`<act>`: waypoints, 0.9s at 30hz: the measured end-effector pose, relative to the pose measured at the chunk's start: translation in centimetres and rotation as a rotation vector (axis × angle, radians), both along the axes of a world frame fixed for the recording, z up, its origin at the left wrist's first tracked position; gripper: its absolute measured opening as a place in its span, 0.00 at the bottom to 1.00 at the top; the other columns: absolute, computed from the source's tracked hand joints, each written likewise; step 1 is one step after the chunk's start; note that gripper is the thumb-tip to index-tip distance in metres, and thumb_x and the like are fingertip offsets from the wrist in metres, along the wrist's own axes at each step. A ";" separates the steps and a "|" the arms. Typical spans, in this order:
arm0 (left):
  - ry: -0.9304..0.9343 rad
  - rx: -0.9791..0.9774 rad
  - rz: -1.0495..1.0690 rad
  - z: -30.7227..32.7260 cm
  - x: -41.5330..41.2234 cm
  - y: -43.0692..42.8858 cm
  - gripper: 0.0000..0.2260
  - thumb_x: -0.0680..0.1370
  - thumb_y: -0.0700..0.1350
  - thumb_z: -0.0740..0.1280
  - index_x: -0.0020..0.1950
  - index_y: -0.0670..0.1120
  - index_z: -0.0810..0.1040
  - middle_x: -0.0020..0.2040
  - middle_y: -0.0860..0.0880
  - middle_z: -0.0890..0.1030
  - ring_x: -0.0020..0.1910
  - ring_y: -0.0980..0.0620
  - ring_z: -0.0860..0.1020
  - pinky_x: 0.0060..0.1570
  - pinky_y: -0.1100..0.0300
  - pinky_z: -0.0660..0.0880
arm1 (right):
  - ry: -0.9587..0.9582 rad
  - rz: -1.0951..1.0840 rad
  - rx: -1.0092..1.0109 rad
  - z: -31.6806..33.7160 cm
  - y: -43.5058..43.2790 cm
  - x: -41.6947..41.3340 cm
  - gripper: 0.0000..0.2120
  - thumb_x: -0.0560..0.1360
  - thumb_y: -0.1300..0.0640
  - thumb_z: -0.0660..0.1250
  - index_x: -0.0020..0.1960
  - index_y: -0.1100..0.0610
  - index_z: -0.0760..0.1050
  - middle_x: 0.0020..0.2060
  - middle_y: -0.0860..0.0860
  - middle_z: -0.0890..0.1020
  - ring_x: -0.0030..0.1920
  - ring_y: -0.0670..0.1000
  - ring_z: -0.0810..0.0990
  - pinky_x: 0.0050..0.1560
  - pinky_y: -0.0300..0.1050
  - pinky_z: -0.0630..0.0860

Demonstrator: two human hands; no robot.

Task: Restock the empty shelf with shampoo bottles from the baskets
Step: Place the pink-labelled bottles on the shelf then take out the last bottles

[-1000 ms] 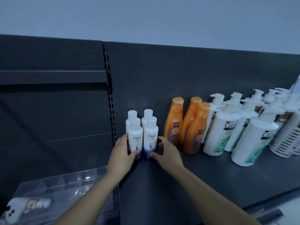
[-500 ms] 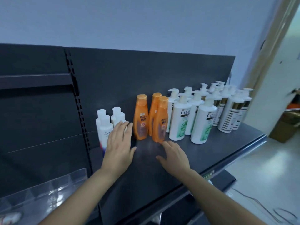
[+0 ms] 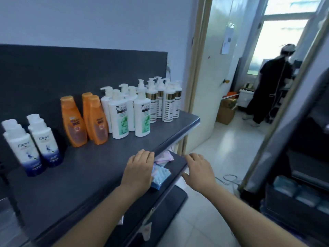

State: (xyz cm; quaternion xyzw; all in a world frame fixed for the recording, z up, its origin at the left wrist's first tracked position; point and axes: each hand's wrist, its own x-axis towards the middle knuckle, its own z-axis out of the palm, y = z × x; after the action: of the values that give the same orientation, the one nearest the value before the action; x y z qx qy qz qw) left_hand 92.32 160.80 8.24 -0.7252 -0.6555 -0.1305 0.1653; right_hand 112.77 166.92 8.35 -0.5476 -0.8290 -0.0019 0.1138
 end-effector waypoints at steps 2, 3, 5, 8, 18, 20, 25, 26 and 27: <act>-0.009 -0.026 -0.079 -0.4 3.3 0.6 0.33 0.53 0.50 0.82 0.55 0.42 0.79 0.49 0.47 0.81 0.50 0.44 0.81 0.45 0.53 0.79 | -0.019 -0.076 -0.010 -0.2 -1.0 3.6 0.25 0.76 0.46 0.65 0.69 0.53 0.68 0.66 0.52 0.72 0.67 0.56 0.69 0.64 0.50 0.68; -0.008 -0.042 -0.114 -0.6 4.8 0.9 0.33 0.52 0.50 0.82 0.55 0.43 0.79 0.49 0.47 0.81 0.49 0.44 0.81 0.44 0.53 0.79 | -0.029 -0.116 -0.020 -0.4 -1.6 5.3 0.25 0.76 0.46 0.65 0.70 0.53 0.67 0.67 0.51 0.72 0.68 0.56 0.69 0.65 0.49 0.67; -0.003 -0.081 -0.184 -1.0 7.9 1.4 0.34 0.50 0.49 0.82 0.53 0.44 0.78 0.47 0.47 0.80 0.46 0.44 0.80 0.41 0.53 0.79 | -0.034 -0.197 -0.048 -0.8 -2.8 8.6 0.26 0.77 0.46 0.65 0.71 0.53 0.66 0.68 0.51 0.70 0.69 0.55 0.68 0.65 0.48 0.67; -0.007 -0.150 -0.298 -1.3 12.3 2.1 0.36 0.54 0.51 0.81 0.59 0.43 0.75 0.51 0.45 0.80 0.51 0.44 0.78 0.45 0.52 0.78 | -0.032 -0.326 -0.090 -1.5 -4.9 13.1 0.25 0.77 0.46 0.66 0.70 0.53 0.66 0.68 0.51 0.71 0.68 0.55 0.68 0.65 0.49 0.68; 0.013 -0.279 -0.719 -4.6 25.6 0.8 0.27 0.76 0.48 0.68 0.72 0.47 0.62 0.68 0.49 0.68 0.69 0.48 0.65 0.65 0.55 0.64 | -0.037 -0.800 -0.210 -4.4 -15.0 23.8 0.26 0.76 0.44 0.66 0.70 0.53 0.66 0.67 0.52 0.70 0.67 0.55 0.68 0.65 0.50 0.69; 0.013 -0.271 -0.800 -5.2 27.7 0.0 0.27 0.76 0.47 0.68 0.73 0.47 0.62 0.69 0.48 0.67 0.69 0.47 0.64 0.65 0.55 0.64 | -0.032 -0.887 -0.225 -5.0 -17.6 25.0 0.26 0.76 0.44 0.65 0.71 0.53 0.65 0.67 0.52 0.70 0.68 0.55 0.68 0.66 0.49 0.69; 0.042 -0.323 -0.993 -6.6 32.5 -3.4 0.31 0.77 0.51 0.68 0.76 0.46 0.58 0.71 0.48 0.64 0.72 0.47 0.61 0.67 0.53 0.63 | -0.028 -1.091 -0.276 -6.5 -24.3 27.6 0.24 0.76 0.46 0.64 0.69 0.53 0.67 0.66 0.52 0.71 0.67 0.55 0.69 0.64 0.50 0.69; 0.056 -0.335 -1.024 -7.0 33.4 -4.1 0.32 0.77 0.51 0.68 0.76 0.46 0.58 0.72 0.48 0.64 0.72 0.47 0.60 0.68 0.53 0.63 | -0.021 -1.128 -0.300 -6.8 -25.6 28.0 0.25 0.76 0.45 0.64 0.70 0.53 0.66 0.66 0.52 0.71 0.67 0.55 0.68 0.65 0.50 0.69; 0.070 -0.350 -1.055 -7.3 34.4 -5.0 0.33 0.76 0.52 0.68 0.76 0.46 0.58 0.72 0.48 0.64 0.73 0.47 0.60 0.69 0.52 0.62 | -0.008 -1.162 -0.320 -7.1 -26.9 28.4 0.26 0.76 0.45 0.64 0.70 0.53 0.66 0.67 0.53 0.71 0.68 0.56 0.68 0.66 0.51 0.69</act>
State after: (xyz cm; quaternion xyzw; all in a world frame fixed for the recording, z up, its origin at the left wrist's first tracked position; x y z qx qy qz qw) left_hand 126.72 155.85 0.94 -0.9756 -0.2096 -0.0608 -0.0236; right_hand 141.21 140.04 1.24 -0.9213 -0.3842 0.0588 0.0073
